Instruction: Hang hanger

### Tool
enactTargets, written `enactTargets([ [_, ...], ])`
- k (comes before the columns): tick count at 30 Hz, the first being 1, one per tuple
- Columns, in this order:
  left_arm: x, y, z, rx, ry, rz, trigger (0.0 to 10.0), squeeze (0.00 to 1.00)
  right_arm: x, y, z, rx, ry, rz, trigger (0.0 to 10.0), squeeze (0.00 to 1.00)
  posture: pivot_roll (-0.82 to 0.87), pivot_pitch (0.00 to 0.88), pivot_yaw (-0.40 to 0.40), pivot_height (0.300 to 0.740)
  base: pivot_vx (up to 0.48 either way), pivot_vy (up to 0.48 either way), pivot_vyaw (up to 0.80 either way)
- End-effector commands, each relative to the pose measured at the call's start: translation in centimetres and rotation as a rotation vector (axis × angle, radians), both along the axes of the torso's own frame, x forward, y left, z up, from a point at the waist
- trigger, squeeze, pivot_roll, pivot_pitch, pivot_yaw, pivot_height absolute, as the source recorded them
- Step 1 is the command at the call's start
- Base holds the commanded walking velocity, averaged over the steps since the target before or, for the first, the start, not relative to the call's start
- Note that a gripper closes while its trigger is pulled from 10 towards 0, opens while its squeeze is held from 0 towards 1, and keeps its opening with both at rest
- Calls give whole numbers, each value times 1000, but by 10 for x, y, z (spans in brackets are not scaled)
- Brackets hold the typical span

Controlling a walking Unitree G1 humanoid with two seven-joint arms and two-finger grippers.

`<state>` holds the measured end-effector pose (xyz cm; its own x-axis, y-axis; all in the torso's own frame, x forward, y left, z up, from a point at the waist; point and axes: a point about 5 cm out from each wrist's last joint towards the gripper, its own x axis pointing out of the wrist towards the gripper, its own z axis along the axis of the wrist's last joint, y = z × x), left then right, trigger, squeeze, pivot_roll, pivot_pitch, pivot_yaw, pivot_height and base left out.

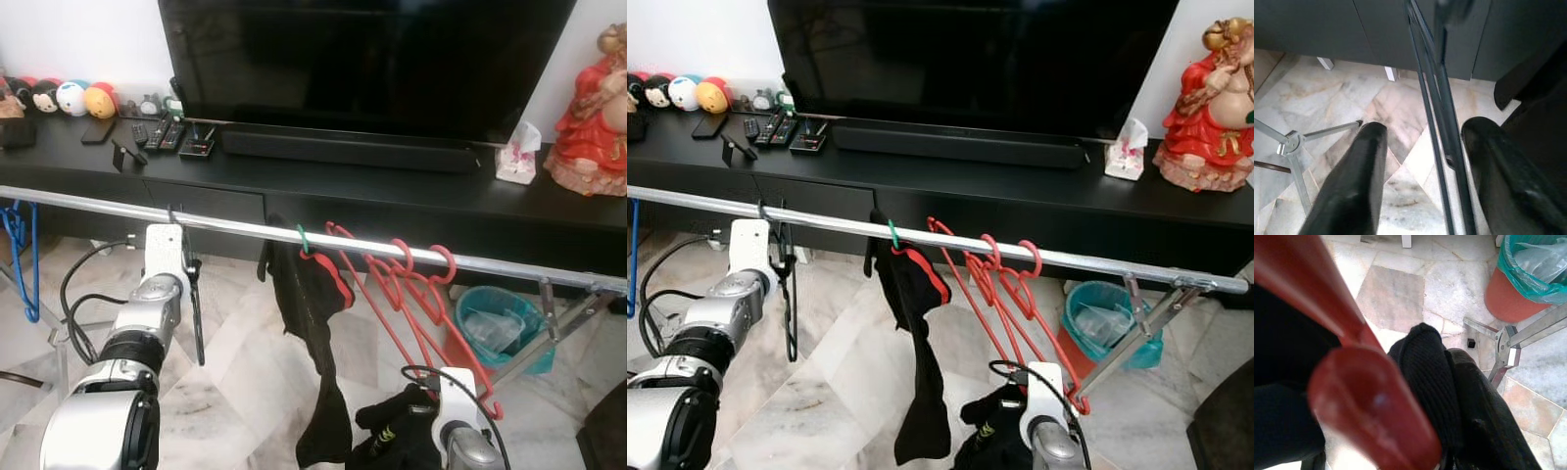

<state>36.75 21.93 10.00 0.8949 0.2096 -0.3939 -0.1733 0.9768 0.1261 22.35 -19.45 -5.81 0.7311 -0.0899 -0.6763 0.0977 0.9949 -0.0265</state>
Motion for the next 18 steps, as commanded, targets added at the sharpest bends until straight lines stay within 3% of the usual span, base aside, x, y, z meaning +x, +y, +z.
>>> enactTargets([
  [1,3,2,6,16,-14,3,10000,0,3,-3,3,0,-17,-9,10000,0,62,0,-35,740,0,0,0],
  [5,3,3,3,12,-10,2,10000,0,3,-3,3,0,-17,-8,10000,0,60,0,-35,740,0,0,0],
  [6,2,5,3,11,-11,8,8196,0,3,-3,3,0,-17,-8,10000,0,58,0,-34,740,0,0,0],
  [8,2,8,3,8,-15,19,78,0,3,-3,3,1,-17,-8,10000,0,62,0,-35,740,0,0,0],
  [18,1,12,4,12,-27,20,0,0,3,-3,3,1,-18,-5,10000,0,57,0,-33,740,0,0,0],
])
